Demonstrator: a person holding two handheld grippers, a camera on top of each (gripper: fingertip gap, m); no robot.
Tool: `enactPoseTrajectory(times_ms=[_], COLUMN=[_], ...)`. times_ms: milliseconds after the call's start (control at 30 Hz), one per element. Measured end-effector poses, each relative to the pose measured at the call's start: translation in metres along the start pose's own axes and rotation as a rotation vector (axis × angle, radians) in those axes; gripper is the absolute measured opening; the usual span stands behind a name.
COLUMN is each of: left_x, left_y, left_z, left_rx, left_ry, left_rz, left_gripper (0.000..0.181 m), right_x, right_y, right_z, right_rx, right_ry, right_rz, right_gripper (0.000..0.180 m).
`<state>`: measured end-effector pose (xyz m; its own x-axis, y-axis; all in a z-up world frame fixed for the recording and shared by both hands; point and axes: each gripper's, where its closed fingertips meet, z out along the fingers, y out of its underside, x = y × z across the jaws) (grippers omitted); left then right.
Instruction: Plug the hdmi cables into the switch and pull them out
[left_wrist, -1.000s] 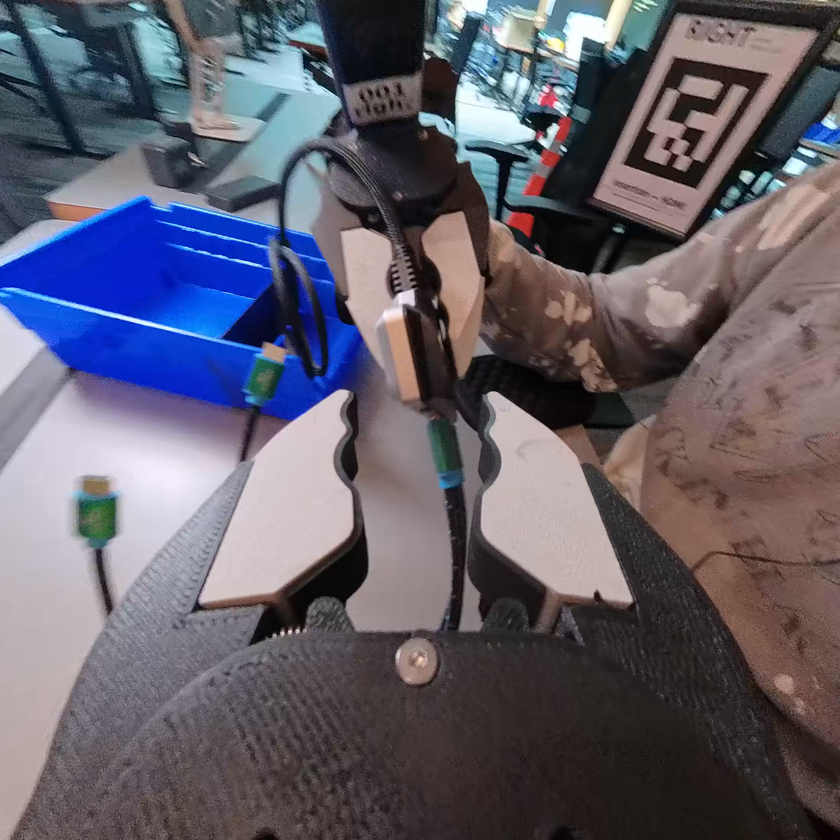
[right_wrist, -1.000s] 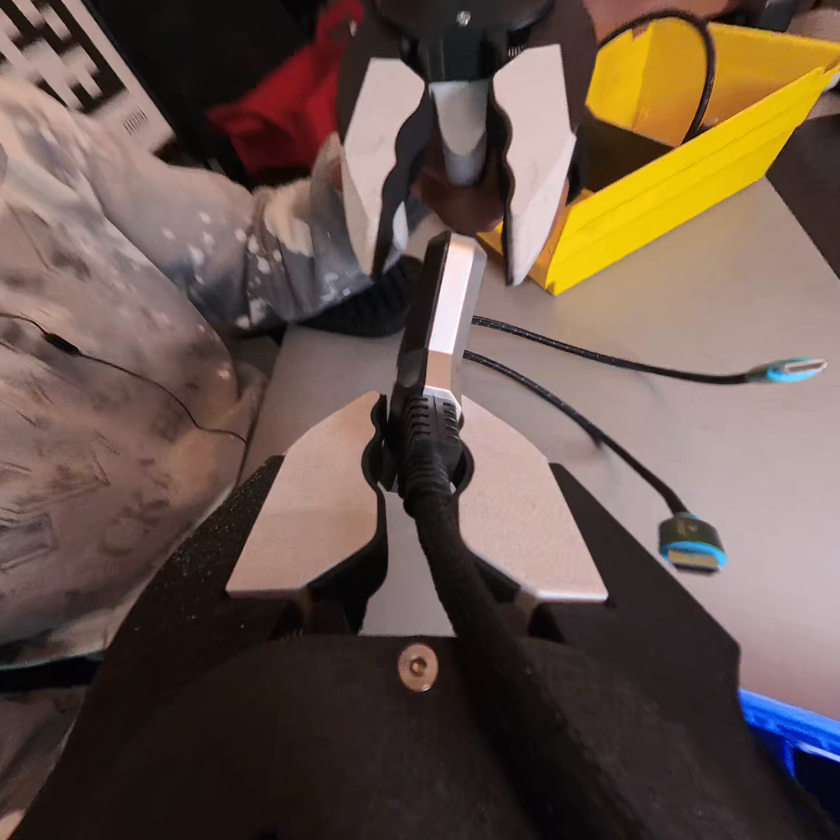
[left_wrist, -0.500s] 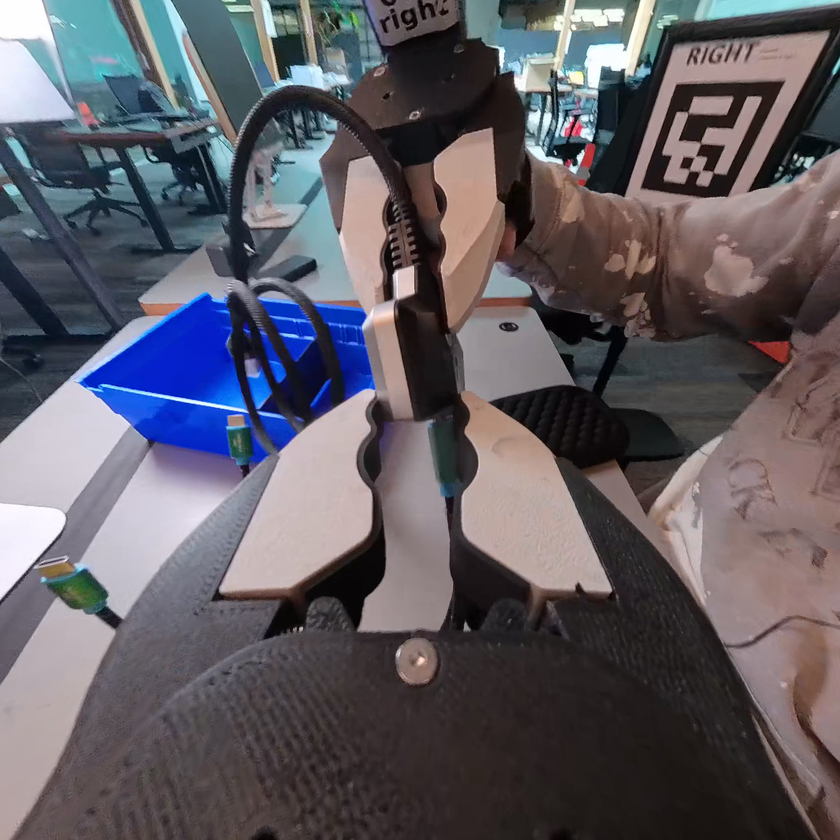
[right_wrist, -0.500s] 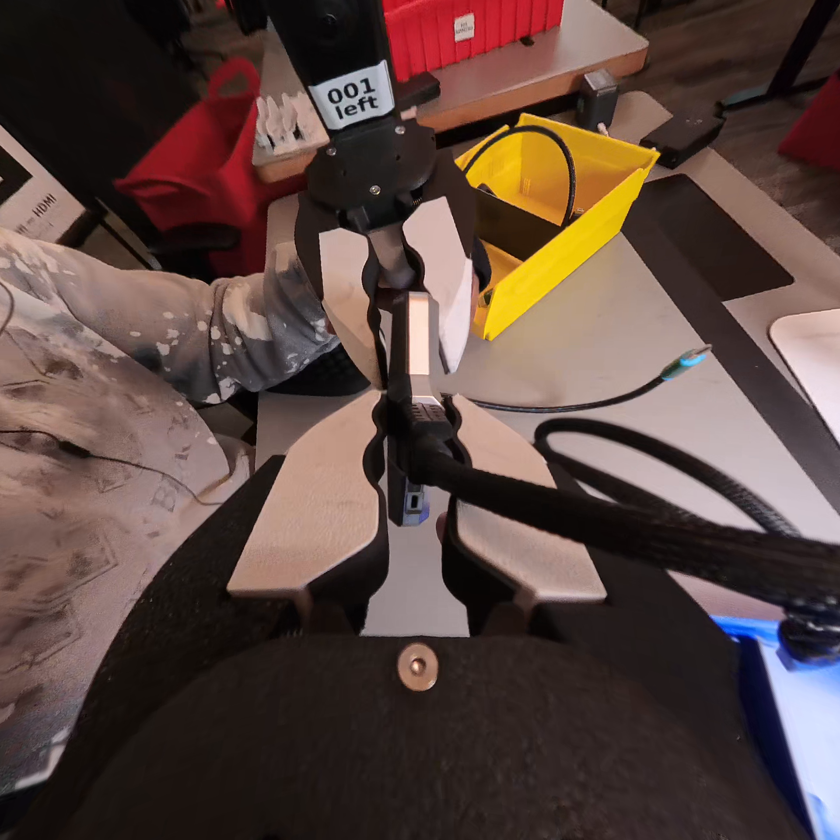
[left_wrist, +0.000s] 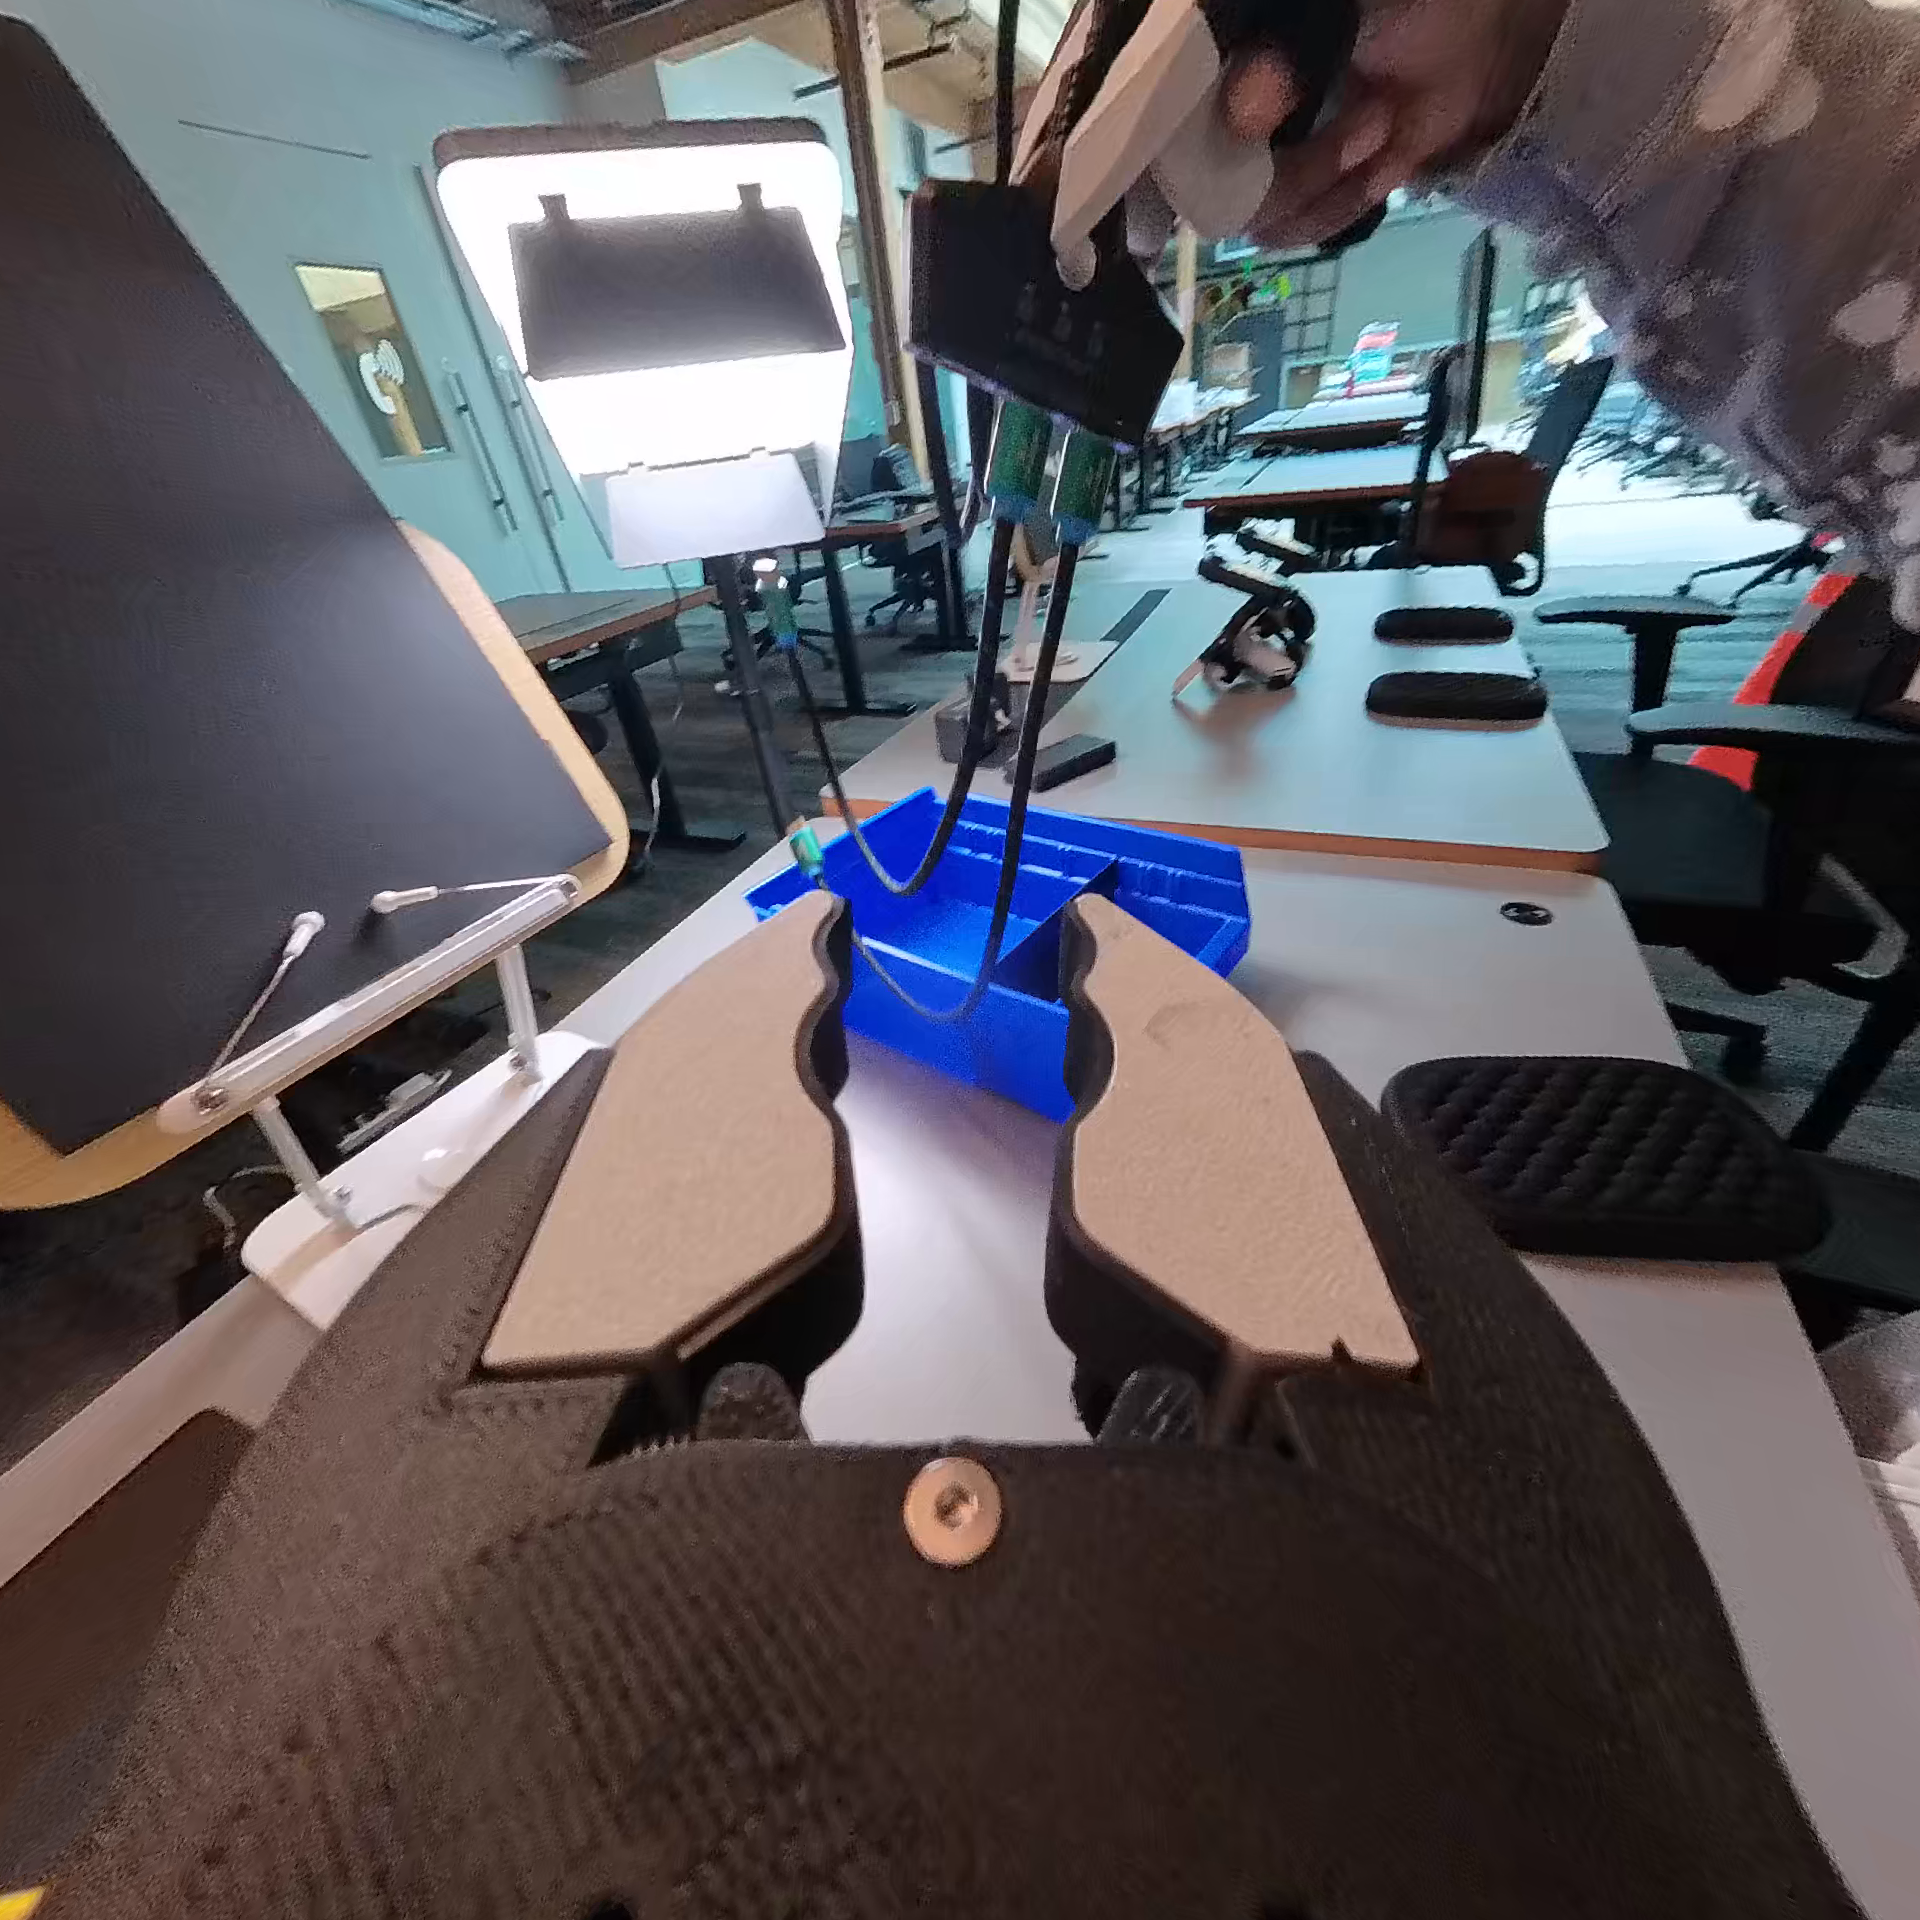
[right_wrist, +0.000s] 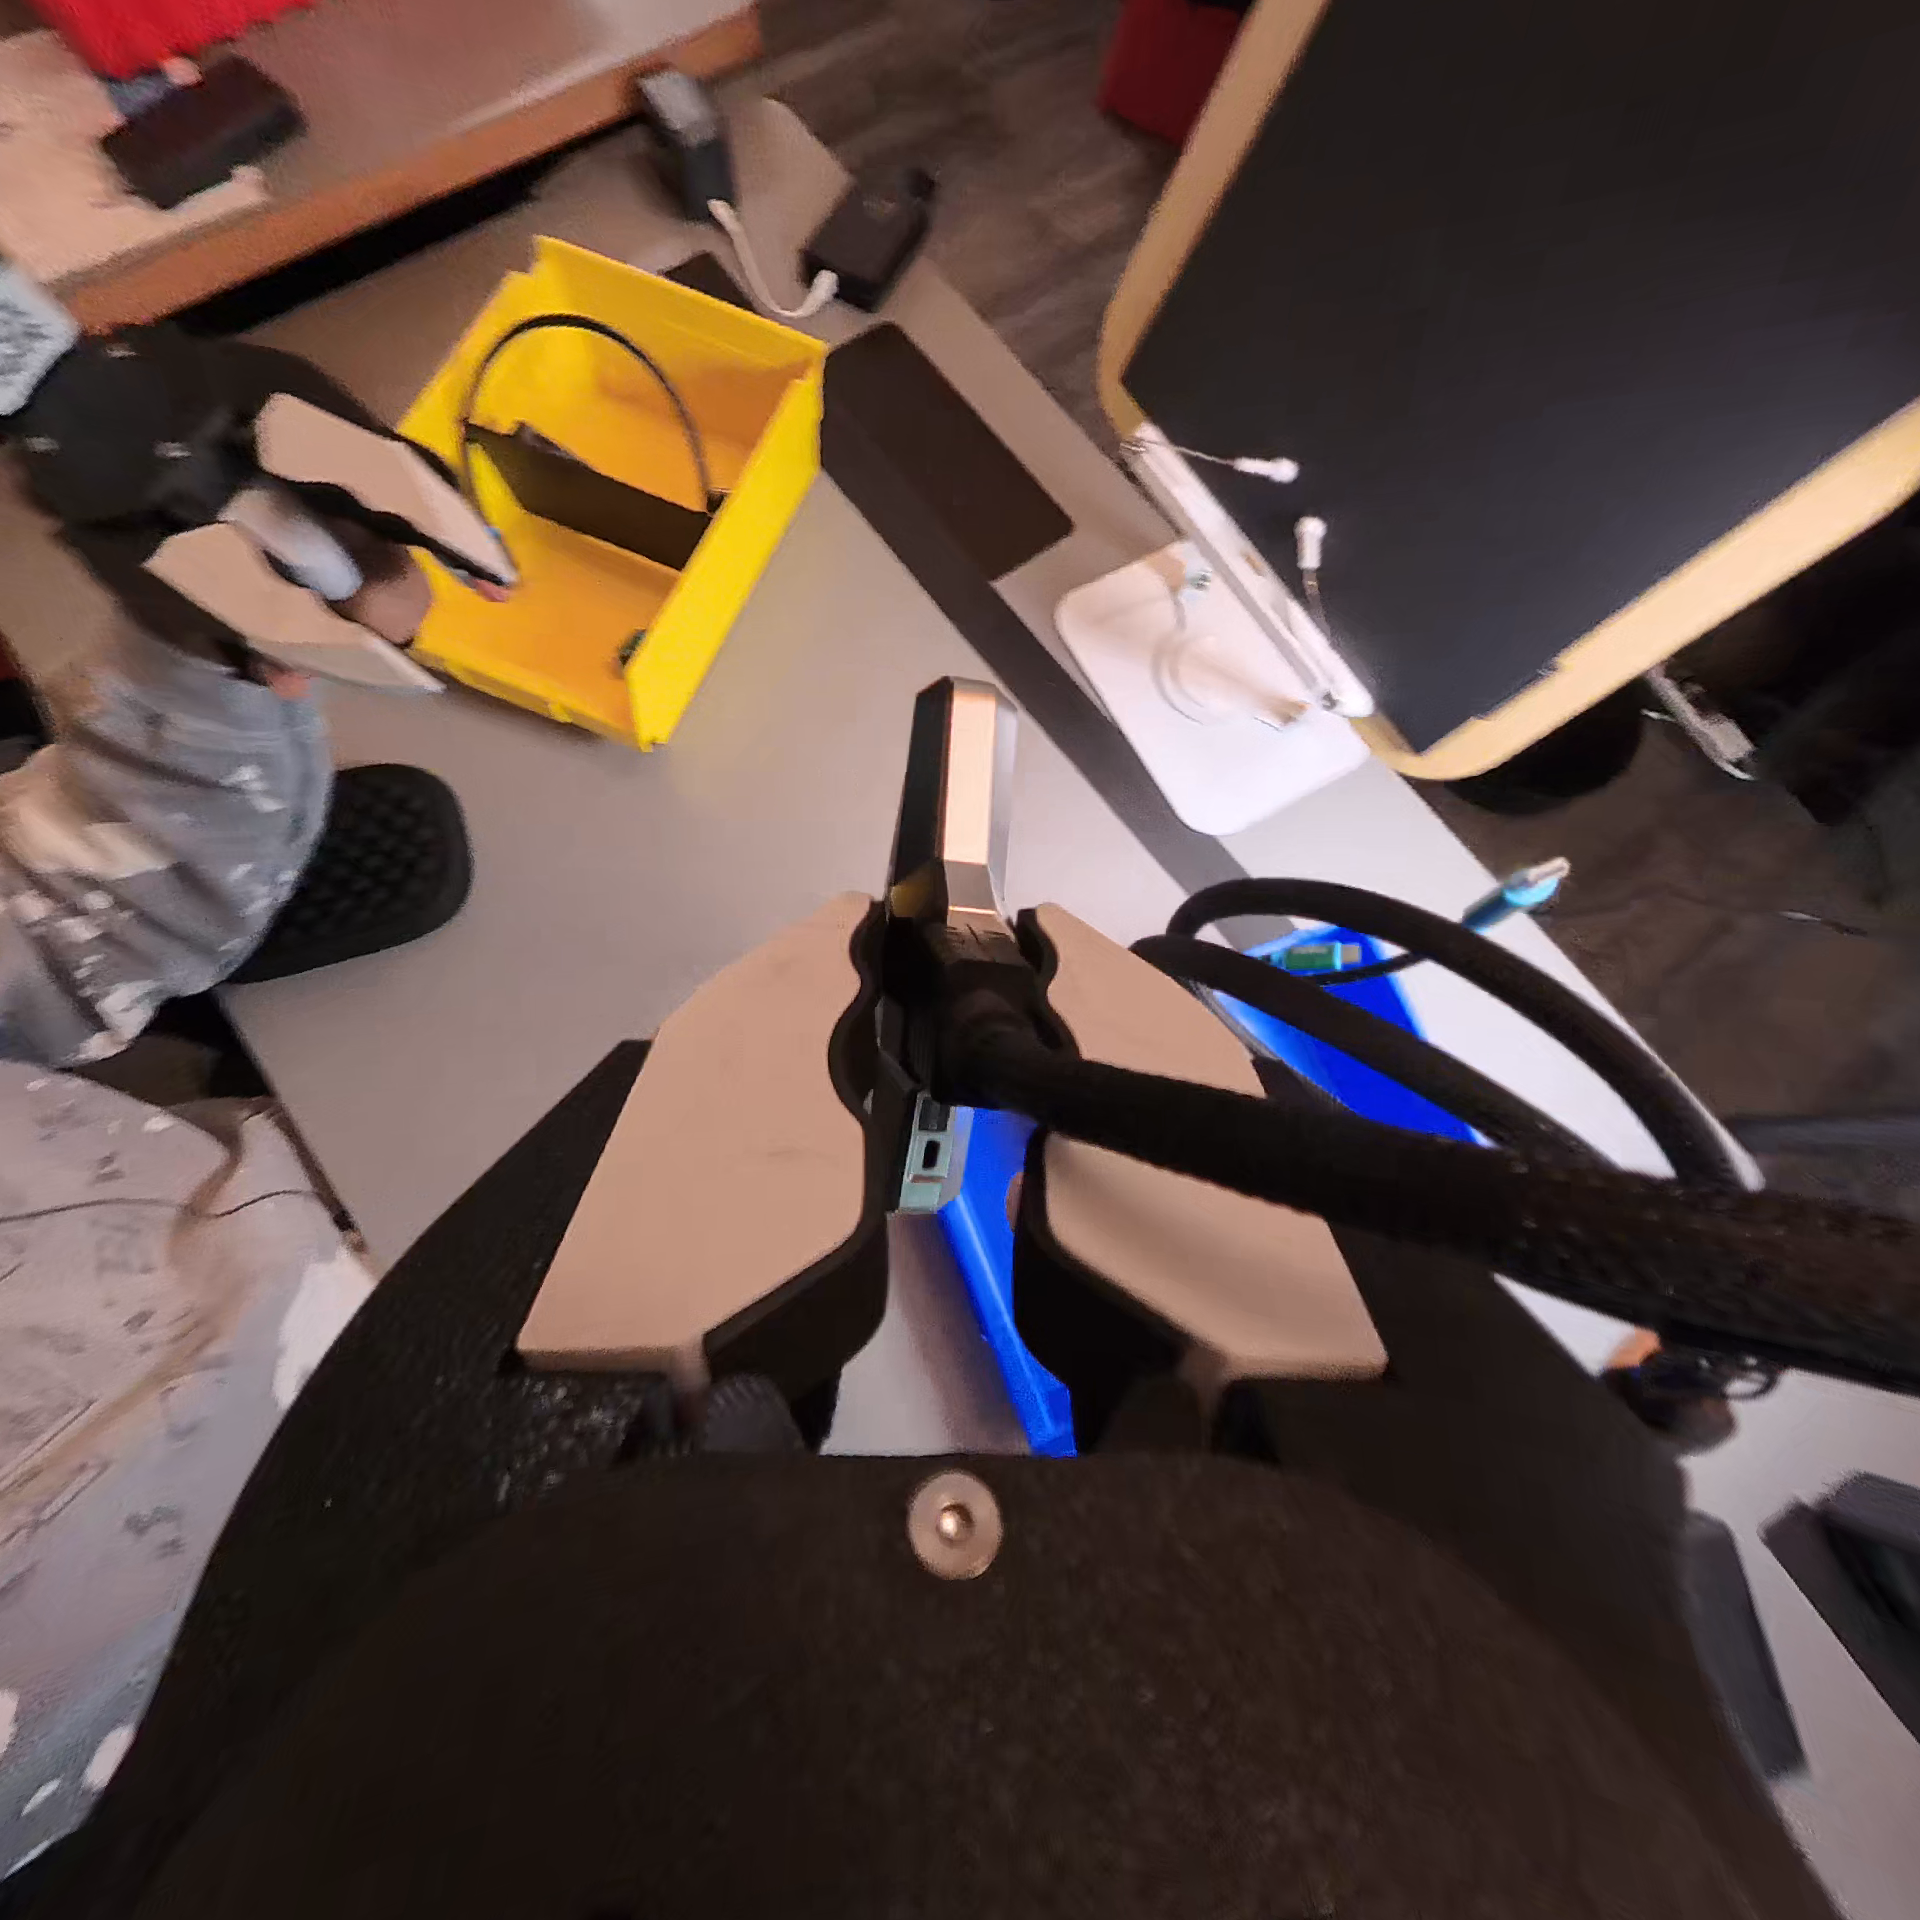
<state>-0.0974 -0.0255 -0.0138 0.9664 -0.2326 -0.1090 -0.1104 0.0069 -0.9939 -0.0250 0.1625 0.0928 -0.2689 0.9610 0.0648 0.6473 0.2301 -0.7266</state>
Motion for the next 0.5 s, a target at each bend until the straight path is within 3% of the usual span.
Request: enactPoseTrajectory(times_ms=[333, 500], left_x=[-0.045, -0.044], left_y=[0.027, 0.046], left_z=[-0.009, -0.01], left_rx=[-0.152, -0.252], left_ry=[-0.236, -0.184], left_rz=[-0.043, -0.085], left_gripper=[0.039, 0.039], right_x=[0.065, 0.082], right_y=[-0.004, -0.001], right_z=[-0.017, -0.027], right_rx=[0.043, 0.028], right_ry=[0.236, 0.308], right_rz=[0.084, 0.13], right_gripper=[0.023, 0.023])
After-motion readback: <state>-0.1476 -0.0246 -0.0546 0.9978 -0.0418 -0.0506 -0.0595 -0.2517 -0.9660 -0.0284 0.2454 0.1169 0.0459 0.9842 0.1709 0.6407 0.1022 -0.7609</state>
